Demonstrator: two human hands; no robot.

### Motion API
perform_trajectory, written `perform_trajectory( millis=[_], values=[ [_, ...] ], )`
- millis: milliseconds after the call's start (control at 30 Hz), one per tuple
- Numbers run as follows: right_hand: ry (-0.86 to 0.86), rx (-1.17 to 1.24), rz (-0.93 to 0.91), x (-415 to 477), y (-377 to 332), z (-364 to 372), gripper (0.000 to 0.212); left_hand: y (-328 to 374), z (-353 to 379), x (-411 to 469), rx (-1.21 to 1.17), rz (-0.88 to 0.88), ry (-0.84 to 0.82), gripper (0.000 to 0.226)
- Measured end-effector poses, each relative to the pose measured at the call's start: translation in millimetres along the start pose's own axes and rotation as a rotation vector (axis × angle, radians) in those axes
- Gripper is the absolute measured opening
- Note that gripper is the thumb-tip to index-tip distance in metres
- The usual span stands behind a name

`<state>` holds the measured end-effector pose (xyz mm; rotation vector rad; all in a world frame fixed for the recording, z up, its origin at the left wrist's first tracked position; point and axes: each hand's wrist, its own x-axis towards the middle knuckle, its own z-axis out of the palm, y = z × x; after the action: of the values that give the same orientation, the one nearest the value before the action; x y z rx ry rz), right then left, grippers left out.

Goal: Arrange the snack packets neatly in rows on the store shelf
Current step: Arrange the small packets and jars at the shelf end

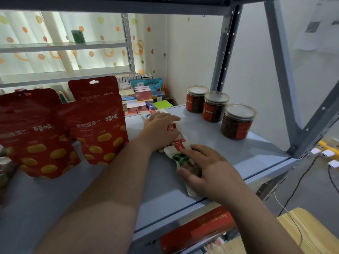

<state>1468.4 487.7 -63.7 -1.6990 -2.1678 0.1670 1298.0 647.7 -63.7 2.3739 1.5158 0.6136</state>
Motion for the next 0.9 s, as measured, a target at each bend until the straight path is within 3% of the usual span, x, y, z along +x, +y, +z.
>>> perform_trajectory(
  millis=[167,367,567,900],
  values=[
    [0.061,0.055,0.017,-2,7,-3,0.050,14,-6,-2,-0.021,0.029,0.143,0.047],
    [0.136,-0.001,0.061,-3,15,-13,0.037,37,-14,-3,0.138,0.195,0.199,0.044],
    [0.118,-0.095,0.216,-13,14,-33,0.038,66,-25,6,0.151,0.307,0.190,0.044],
    [0.237,-0.180,0.377,-30,17,-48,0.041,83,-27,16,0.169,0.444,0.114,0.043]
  ],
)
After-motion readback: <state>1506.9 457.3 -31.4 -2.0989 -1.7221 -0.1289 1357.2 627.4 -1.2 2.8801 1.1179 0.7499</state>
